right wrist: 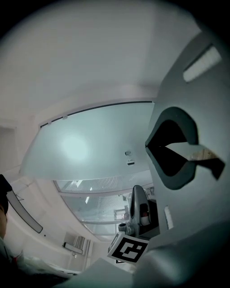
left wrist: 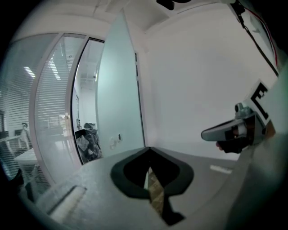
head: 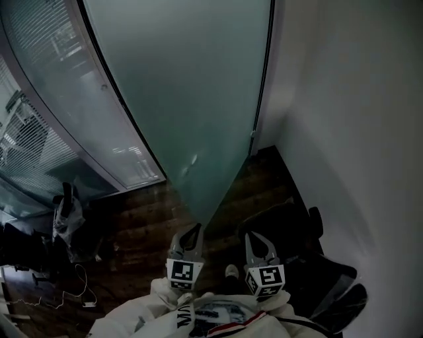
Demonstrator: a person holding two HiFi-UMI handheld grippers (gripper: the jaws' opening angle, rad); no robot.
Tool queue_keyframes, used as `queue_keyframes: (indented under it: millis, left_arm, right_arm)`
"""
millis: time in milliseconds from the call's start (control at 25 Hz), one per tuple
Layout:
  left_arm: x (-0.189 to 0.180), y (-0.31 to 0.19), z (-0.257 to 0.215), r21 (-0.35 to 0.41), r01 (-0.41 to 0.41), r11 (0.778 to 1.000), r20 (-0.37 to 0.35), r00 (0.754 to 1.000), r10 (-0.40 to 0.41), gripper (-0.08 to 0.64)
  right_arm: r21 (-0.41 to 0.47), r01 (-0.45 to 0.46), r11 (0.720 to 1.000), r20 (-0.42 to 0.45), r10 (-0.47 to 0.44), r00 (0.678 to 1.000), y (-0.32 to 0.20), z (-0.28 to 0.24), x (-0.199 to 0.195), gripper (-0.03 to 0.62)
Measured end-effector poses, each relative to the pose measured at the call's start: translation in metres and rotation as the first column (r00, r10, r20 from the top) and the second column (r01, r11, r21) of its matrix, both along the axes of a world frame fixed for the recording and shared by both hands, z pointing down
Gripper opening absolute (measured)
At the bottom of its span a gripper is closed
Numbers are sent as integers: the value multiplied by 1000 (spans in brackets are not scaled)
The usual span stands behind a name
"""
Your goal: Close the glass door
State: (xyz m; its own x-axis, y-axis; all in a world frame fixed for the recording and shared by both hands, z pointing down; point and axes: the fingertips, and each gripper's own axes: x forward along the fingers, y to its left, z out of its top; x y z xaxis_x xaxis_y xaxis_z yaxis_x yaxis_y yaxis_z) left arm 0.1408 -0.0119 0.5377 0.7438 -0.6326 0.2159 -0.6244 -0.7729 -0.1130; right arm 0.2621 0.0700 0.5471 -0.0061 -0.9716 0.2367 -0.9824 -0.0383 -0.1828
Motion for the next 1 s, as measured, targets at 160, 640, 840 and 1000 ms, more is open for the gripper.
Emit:
queue_keyframes:
  millis: [160,640,840,1000]
  left_arm:
    - [3,-16,-2,3,80,997,3,997,-80,2]
    - [-62,-53,-5,-4,375,927,-20,927,-375,2]
    - [-83,-71,7,-23,420,907,1,907,-420,2]
    - [-85,-97,15,-31,402,915,-8,915,-403,2]
  right_arm:
    - [3,86,996,12,-86,996,-32,0,9,5]
    - [18,343,939,19,-343,939,-112,1,-30,6]
    - [5,387,922,18,-387,922,-135,5,-48,5]
    - [-15,371,929,11,-371,929,-159,12,-49,6]
